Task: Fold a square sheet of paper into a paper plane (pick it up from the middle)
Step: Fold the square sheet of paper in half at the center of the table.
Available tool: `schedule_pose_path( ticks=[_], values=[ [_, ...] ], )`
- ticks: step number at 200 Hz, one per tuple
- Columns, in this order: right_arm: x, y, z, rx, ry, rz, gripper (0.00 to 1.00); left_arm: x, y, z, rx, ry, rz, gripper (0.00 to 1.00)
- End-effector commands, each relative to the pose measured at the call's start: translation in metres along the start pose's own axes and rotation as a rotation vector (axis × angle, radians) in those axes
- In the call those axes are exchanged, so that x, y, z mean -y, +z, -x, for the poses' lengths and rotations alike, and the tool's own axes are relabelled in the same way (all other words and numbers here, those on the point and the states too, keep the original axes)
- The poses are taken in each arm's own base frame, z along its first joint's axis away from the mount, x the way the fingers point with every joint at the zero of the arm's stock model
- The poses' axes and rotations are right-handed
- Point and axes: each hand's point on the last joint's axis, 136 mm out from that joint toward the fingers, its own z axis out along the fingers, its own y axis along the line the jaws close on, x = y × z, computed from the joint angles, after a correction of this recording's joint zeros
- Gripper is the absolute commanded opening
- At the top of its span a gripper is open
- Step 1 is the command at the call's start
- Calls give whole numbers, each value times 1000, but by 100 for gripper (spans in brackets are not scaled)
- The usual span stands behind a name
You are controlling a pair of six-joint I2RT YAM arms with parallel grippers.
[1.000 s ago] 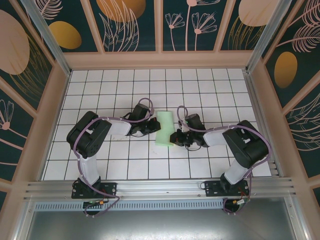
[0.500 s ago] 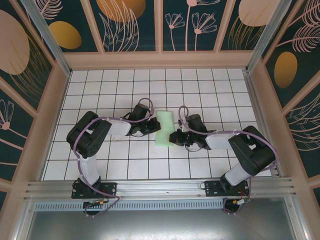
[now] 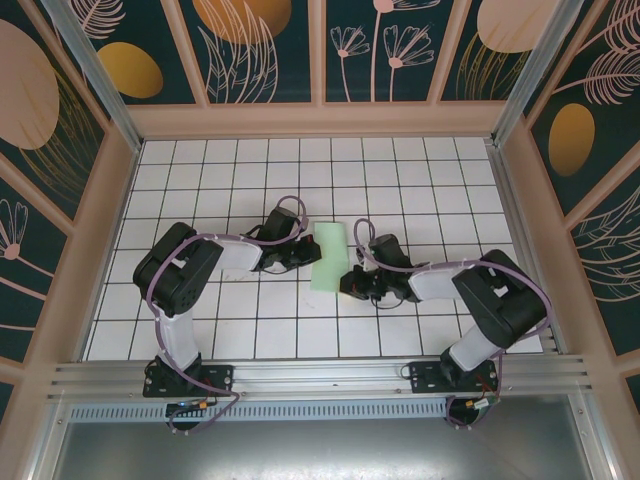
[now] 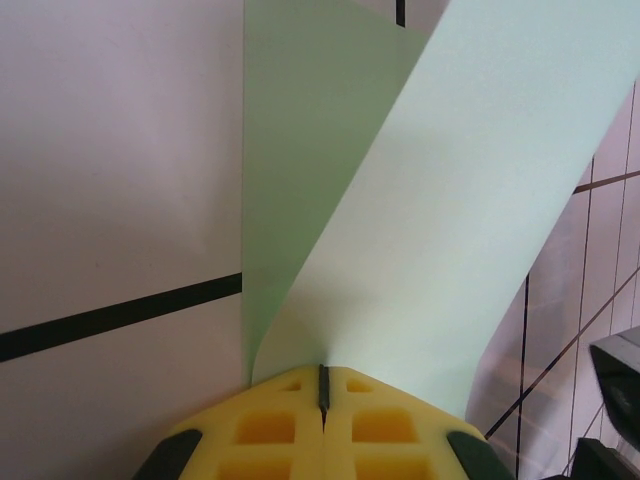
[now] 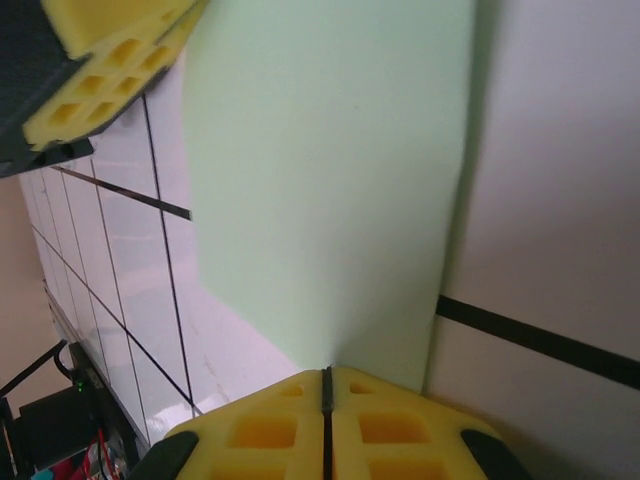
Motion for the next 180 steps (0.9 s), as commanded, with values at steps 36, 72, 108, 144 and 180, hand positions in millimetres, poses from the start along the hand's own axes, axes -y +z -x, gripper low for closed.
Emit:
schedule_pose_path(
  ticks=[36, 72, 108, 144, 180],
  values=[
    [-28, -23, 78, 170, -36, 45, 10, -41, 3, -28, -74, -36, 141, 0],
    [-26, -9, 90, 150, -34, 53, 11, -41, 3, -29, -77, -35, 140, 0],
    [-6, -1, 97, 152, -14, -10, 11, -43, 3, -31, -81, -36, 145, 0],
    [30, 12, 84, 109, 26, -114, 11, -44, 3, -31, -82, -35, 147, 0],
    [35, 13, 76, 88, 44, -132, 11, -44, 3, -31, -83, -31, 151, 0]
  ],
)
